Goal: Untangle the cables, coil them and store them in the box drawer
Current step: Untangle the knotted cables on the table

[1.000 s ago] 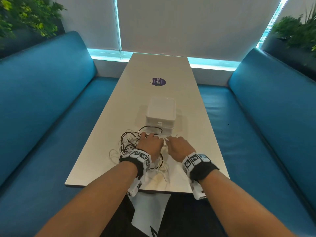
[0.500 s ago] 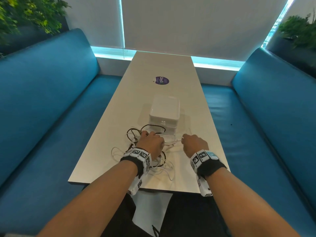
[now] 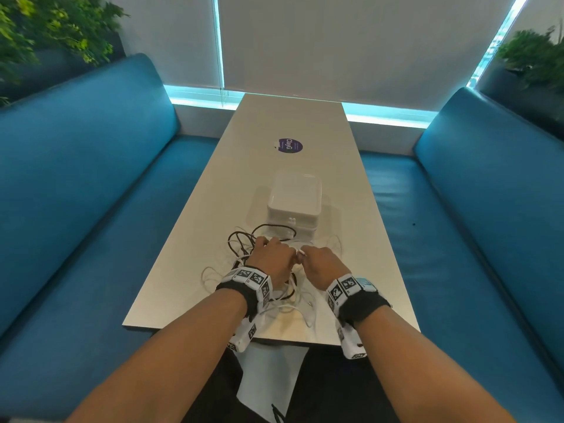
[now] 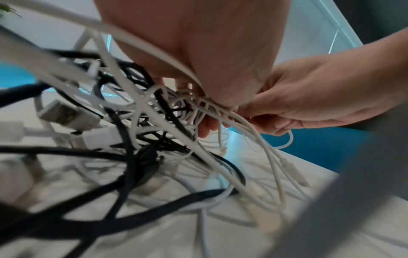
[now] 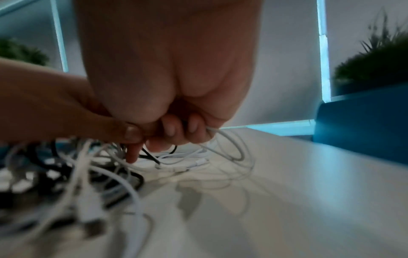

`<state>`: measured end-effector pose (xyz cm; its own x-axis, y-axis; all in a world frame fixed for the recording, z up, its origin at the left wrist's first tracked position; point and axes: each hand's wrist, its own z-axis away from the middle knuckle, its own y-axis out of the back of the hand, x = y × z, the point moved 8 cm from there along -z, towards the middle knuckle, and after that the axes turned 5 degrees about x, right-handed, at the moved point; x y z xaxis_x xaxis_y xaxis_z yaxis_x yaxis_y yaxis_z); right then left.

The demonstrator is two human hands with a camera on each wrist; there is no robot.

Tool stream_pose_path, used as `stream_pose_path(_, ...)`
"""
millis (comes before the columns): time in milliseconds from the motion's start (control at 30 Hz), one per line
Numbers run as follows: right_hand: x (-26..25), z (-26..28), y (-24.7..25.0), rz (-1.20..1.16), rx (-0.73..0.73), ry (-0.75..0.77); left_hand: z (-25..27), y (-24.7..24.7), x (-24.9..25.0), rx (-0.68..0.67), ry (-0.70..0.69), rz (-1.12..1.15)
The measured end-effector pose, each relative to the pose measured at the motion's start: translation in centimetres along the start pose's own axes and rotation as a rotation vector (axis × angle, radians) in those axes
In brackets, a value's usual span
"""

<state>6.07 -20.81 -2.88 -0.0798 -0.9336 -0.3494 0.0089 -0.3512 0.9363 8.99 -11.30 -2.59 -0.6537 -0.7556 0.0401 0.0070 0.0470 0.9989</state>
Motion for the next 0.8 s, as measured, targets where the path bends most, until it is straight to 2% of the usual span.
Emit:
stream_pose_path(133,0.9,-0.1,1.0,0.168,0.060,-0.026,0.0,0.2,-0.5,0.016,-0.004,0.040)
stream_pose_path(267,3.2,0.0,3.0,0.230,0.117,-0.132,0.0,0.4,-1.3,0.002,0.020,0.045)
stream_pose_path(433,5.7,1.2,3.6,0.329,0.098,-0.239,-0.2,0.7,-0.7,0.012,0.000,-0.025)
stream_pose_path(633,2.1,0.3,1.9,0.140,0.048,-0.067,-0.6,0.4,-0.3,0.022,0.027,-0.009)
stream_pose_path(800,-0.5,-0.1,0.3,0.081,-0.001,0.057,-0.4,0.4,-0.1,-0.002,-0.015,-0.066)
